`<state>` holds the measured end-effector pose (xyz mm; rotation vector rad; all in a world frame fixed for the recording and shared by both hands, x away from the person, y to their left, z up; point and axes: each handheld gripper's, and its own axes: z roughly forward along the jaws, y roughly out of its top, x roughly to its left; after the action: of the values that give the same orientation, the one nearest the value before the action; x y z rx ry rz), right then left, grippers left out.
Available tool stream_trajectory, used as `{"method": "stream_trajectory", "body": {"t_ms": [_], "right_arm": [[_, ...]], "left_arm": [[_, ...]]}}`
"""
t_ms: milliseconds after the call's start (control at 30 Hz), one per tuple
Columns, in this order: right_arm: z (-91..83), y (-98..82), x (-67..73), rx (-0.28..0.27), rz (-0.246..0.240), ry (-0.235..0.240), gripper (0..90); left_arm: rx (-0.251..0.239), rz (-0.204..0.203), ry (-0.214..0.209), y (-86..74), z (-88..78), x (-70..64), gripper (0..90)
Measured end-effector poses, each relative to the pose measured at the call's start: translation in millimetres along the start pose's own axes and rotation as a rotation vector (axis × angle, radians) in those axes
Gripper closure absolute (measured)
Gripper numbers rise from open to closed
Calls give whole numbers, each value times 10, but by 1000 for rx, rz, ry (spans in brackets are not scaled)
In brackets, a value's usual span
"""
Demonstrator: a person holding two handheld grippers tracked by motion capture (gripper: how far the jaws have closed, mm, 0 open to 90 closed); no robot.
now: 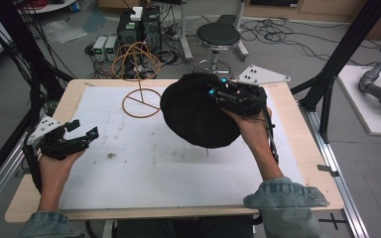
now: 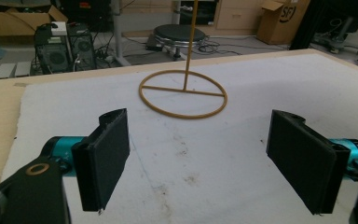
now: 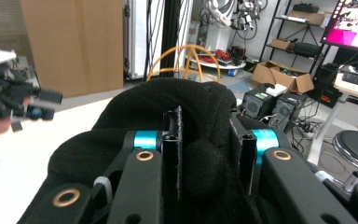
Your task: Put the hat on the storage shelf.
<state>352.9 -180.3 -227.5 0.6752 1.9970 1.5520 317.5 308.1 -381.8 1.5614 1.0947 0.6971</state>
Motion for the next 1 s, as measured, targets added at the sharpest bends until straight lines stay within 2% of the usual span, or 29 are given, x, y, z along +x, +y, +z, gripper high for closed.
{"method": "stream_trajectory", "body": {"t_ms": [100, 500, 600, 1000], "right_arm": [[42, 147, -56, -15, 6, -20, 727], [204, 450, -179, -71, 24, -67, 726], [280, 578, -228, -95, 22, -78, 727], [582, 828, -251, -138, 43, -105, 726]], "left_arm": [[2, 1, -1, -1, 6, -4, 219], [-2, 0, -3, 2, 5, 4, 219], [-2, -1, -1, 2, 3, 8, 219], [-7, -3, -4, 2, 0, 16, 219]]}}
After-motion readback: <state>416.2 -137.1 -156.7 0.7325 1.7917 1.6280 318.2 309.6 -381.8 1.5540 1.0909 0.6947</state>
